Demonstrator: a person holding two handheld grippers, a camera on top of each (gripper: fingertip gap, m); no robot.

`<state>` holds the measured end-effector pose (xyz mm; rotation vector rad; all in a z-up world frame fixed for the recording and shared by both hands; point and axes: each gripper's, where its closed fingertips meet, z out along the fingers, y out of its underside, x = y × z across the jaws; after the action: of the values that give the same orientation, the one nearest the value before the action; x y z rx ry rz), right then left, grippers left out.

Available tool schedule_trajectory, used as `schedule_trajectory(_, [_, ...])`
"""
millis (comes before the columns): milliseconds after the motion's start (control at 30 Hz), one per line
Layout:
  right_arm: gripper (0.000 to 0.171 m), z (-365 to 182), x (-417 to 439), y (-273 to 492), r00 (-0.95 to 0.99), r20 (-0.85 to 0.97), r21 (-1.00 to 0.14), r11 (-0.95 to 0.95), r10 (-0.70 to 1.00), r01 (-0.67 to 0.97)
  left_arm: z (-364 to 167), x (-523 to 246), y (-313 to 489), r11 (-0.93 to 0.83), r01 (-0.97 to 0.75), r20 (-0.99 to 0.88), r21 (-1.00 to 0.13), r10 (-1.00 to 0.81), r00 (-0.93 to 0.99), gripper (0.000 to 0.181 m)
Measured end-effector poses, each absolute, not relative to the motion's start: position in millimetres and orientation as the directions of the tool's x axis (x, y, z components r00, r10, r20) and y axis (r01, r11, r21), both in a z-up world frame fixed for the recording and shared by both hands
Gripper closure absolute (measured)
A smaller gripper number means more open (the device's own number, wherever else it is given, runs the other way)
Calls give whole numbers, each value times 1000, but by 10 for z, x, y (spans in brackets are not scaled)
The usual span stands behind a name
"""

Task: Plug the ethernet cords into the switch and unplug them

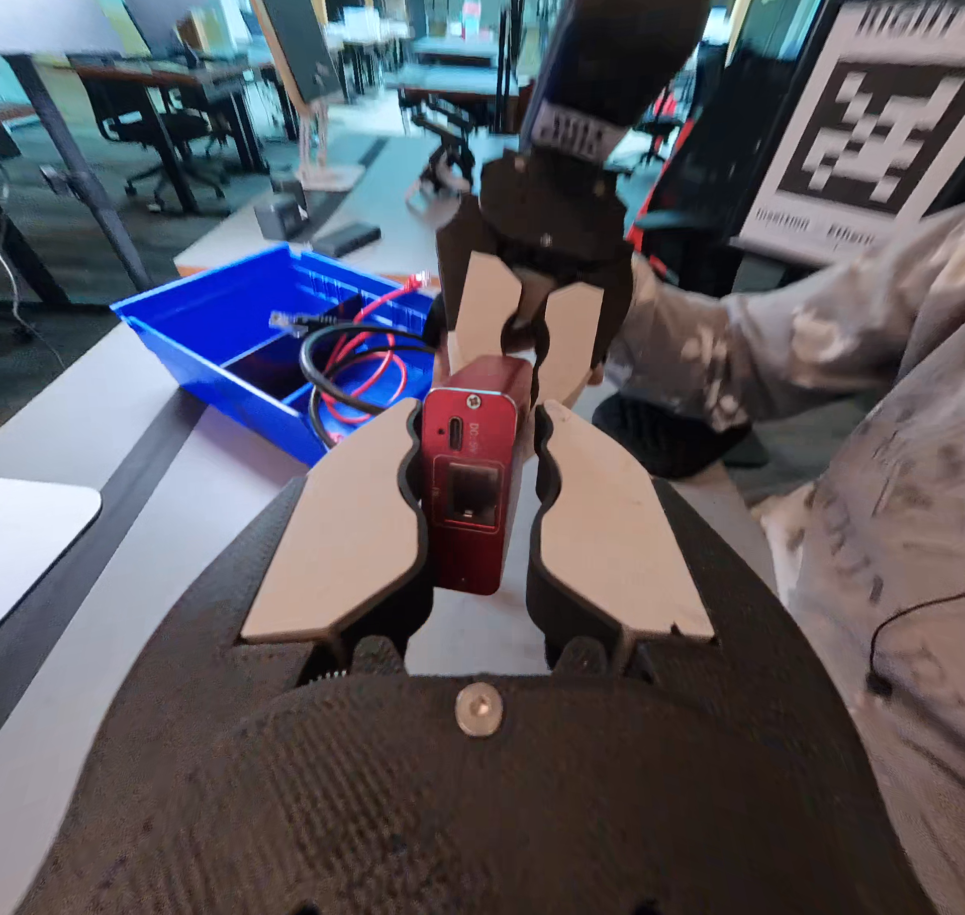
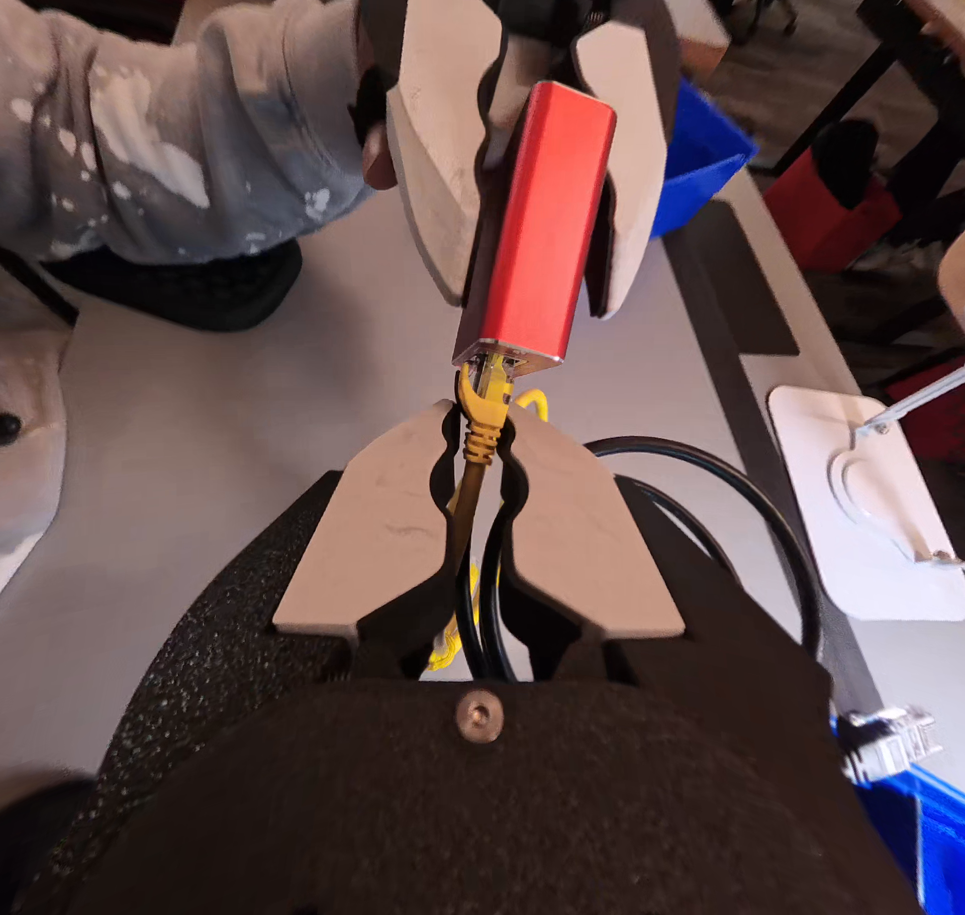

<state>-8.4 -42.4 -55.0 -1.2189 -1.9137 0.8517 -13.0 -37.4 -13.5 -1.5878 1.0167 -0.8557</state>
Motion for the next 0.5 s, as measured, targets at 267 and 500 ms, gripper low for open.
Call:
schedule_trajectory(267, [157,-711,161,-435,-361,196,-718,384,912,581,-499,132,-458,-74,-419,-70,-905,-946,318,151])
schedule_trajectory(500, [144,156,68,-133,-39,381,-891,378,924,251,78,-48,-275,-90,-24,71,-996,-901,429,151])
